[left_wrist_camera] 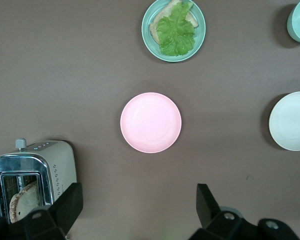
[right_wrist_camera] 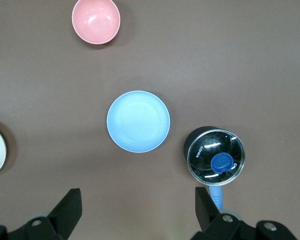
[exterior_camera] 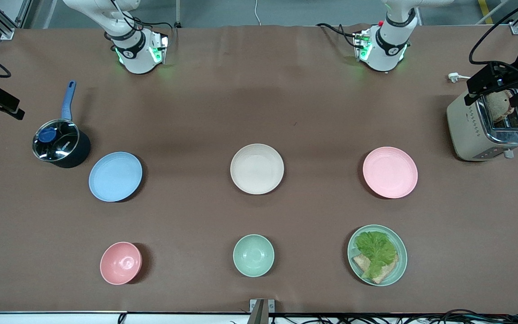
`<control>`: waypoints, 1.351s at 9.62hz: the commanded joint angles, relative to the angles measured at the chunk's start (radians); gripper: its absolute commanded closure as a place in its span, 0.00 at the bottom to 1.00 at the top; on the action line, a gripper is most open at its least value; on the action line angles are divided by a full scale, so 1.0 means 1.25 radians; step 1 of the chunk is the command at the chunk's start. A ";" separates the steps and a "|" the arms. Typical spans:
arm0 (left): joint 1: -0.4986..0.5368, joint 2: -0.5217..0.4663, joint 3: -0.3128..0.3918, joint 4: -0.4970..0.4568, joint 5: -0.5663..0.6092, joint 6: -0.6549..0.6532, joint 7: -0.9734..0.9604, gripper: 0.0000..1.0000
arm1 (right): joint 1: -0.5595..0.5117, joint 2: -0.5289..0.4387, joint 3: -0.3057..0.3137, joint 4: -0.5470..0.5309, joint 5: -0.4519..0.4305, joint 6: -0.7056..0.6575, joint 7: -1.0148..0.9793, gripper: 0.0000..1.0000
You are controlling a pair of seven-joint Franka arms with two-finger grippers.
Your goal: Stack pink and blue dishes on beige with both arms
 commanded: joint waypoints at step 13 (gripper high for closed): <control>0.011 0.212 0.014 -0.240 0.005 0.326 0.005 0.00 | -0.051 0.063 -0.018 -0.263 0.026 0.244 -0.141 0.00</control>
